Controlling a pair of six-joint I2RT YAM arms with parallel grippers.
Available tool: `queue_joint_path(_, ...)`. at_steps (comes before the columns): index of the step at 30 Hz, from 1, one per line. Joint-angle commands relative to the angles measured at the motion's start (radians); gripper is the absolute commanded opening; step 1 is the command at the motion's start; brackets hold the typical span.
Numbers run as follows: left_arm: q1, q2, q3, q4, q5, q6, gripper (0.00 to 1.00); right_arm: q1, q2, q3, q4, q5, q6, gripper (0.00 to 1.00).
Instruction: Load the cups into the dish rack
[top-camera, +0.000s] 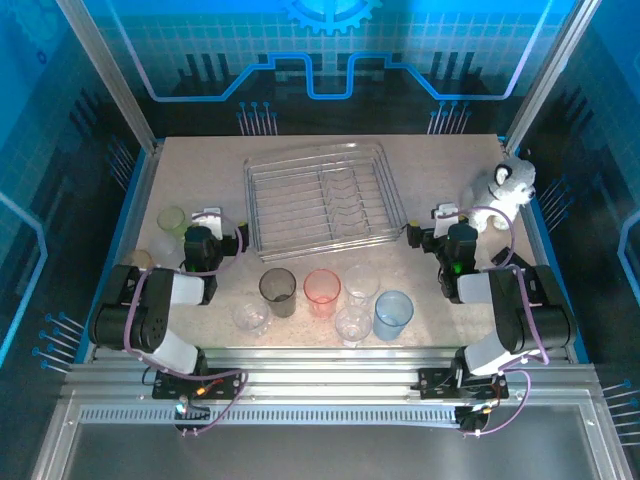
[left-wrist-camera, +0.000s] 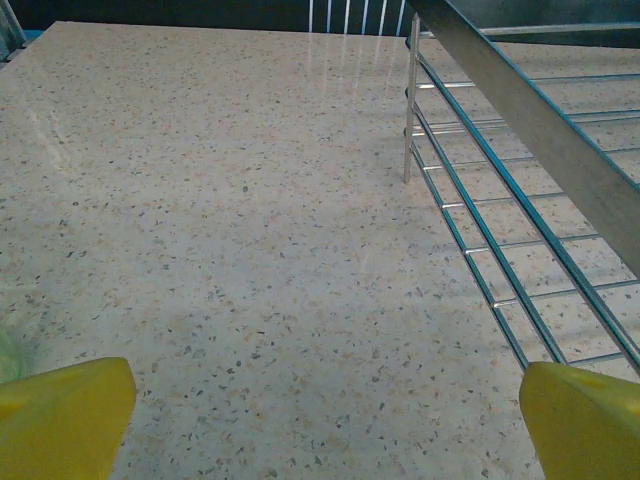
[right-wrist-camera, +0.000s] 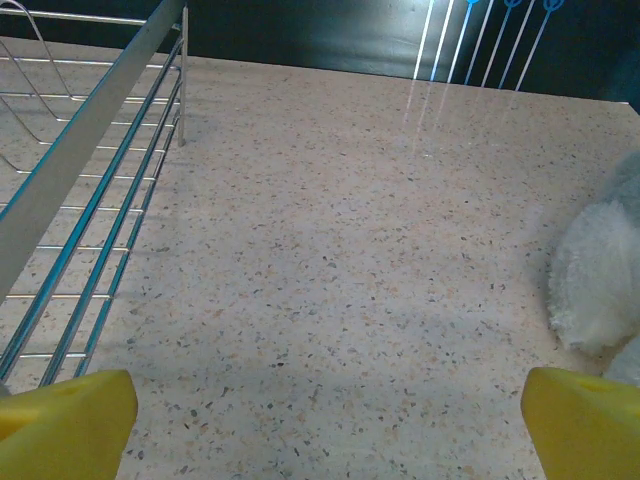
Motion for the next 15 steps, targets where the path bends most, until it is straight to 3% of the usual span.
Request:
queue_joint_path(1,-0.005,0.003,0.021,0.016,0.027,0.010,0.99,0.012,0.003,0.012,-0.005,-0.046,-0.025,1.00)
queue_joint_path(15,0.009,0.001,0.025,0.007,0.050,-0.002,0.99,-0.031,0.001,0.017,-0.017,-0.108,0.008,1.00)
